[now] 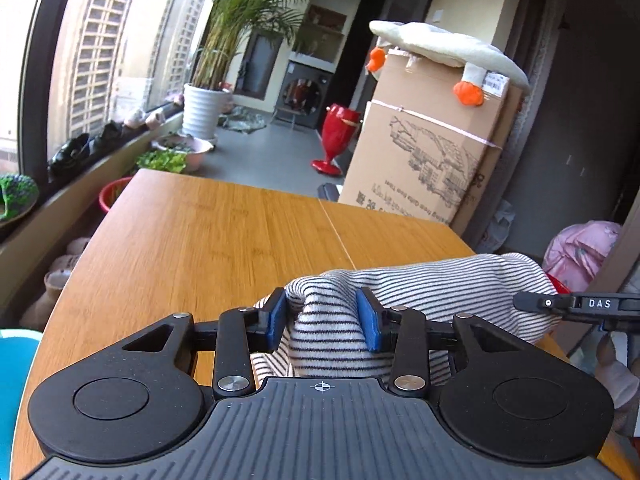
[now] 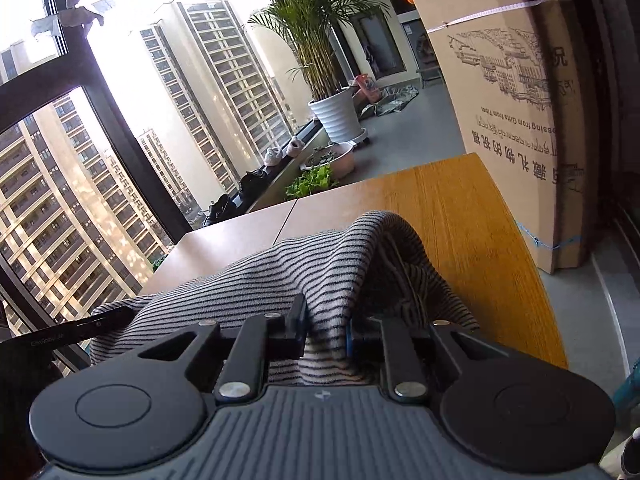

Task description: Fold clothes

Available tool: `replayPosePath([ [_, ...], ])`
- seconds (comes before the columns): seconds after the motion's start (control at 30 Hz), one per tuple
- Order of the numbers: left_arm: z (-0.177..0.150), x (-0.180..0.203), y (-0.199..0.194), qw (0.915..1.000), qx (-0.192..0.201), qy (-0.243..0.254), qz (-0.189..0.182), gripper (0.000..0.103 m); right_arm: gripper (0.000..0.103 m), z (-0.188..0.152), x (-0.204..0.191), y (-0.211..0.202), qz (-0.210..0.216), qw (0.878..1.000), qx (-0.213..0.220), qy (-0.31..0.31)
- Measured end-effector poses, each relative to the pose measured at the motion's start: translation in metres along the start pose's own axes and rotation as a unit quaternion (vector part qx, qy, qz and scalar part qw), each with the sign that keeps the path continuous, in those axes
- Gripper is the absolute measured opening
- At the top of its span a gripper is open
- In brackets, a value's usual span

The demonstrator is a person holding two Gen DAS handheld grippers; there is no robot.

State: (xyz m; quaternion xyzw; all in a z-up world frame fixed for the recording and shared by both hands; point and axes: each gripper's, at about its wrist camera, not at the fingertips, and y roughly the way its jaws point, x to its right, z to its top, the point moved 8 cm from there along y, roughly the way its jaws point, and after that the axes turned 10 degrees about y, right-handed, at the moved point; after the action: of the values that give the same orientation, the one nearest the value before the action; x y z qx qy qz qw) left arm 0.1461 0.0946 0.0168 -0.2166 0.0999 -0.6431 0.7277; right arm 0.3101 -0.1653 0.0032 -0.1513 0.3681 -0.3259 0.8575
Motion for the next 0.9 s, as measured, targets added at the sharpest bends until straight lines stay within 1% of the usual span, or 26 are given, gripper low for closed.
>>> replayPosePath([
  [0.07, -0.01, 0.013, -0.012, 0.9999, -0.002, -0.003, -0.012, 0.046, 0.016, -0.005, 0.007, -0.008, -0.003, 1.0, 0.007, 0.007],
  [0.17, -0.017, 0.02, -0.019, 0.9992, -0.016, -0.026, -0.024, 0.052, 0.018, -0.005, 0.011, -0.013, -0.013, 1.0, 0.015, 0.003],
  [0.2, -0.017, 0.02, -0.021, 0.9989, -0.018, -0.037, -0.023, 0.056, 0.018, -0.005, 0.01, -0.014, -0.018, 1.0, 0.017, -0.006],
  [0.23, -0.018, 0.019, -0.024, 0.9979, -0.022, -0.058, -0.015, 0.068, 0.019, -0.007, 0.009, -0.015, -0.025, 0.999, 0.021, -0.018],
  [0.27, -0.02, 0.016, -0.026, 0.9967, -0.025, -0.077, -0.007, 0.075, 0.019, -0.009, 0.007, -0.016, -0.031, 0.999, 0.024, -0.027],
  [0.3, -0.022, 0.014, -0.03, 0.9951, -0.026, -0.096, -0.003, 0.078, 0.019, -0.011, 0.006, -0.016, -0.037, 0.999, 0.027, -0.029],
  [0.33, -0.025, 0.013, -0.037, 0.9932, -0.024, -0.114, -0.007, 0.078, 0.02, -0.014, 0.006, -0.016, -0.041, 0.998, 0.029, -0.025],
  [0.4, -0.027, 0.014, -0.05, 0.992, -0.02, -0.123, -0.021, 0.077, 0.02, -0.02, 0.005, -0.019, -0.049, 0.998, 0.034, -0.028],
  [0.47, -0.027, 0.023, -0.061, 0.9924, -0.023, -0.111, -0.047, 0.077, 0.02, -0.022, 0.004, -0.02, -0.053, 0.997, 0.038, -0.033],
  [0.53, -0.031, 0.032, -0.067, 0.9894, -0.036, -0.108, -0.09, 0.077, 0.02, -0.021, 0.003, -0.019, -0.052, 0.997, 0.038, -0.035],
  [0.6, -0.036, 0.039, -0.061, 0.9877, -0.048, -0.102, -0.108, 0.077, 0.02, -0.018, 0.003, -0.017, -0.049, 0.998, 0.037, -0.033],
  [0.63, -0.041, 0.041, -0.055, 0.9875, -0.056, -0.098, -0.109, 0.077, 0.021, -0.016, 0.002, -0.016, -0.047, 0.998, 0.038, -0.031],
  [0.73, -0.054, 0.035, -0.037, 0.9849, -0.076, -0.114, -0.106, 0.08, 0.02, -0.013, -0.004, -0.017, -0.047, 0.998, 0.04, -0.031],
  [0.8, -0.056, 0.025, -0.03, 0.9846, -0.077, -0.123, -0.098, 0.079, 0.02, -0.014, -0.007, -0.02, -0.045, 0.998, 0.037, -0.029],
  [0.87, -0.057, 0.008, -0.022, 0.9887, -0.08, -0.112, -0.06, 0.077, 0.02, -0.015, -0.008, -0.021, -0.04, 0.998, 0.032, -0.024],
  [0.9, -0.053, 0.001, -0.018, 0.99, -0.079, -0.106, -0.048, 0.078, 0.02, -0.016, -0.008, -0.021, -0.037, 0.999, 0.03, -0.021],
])
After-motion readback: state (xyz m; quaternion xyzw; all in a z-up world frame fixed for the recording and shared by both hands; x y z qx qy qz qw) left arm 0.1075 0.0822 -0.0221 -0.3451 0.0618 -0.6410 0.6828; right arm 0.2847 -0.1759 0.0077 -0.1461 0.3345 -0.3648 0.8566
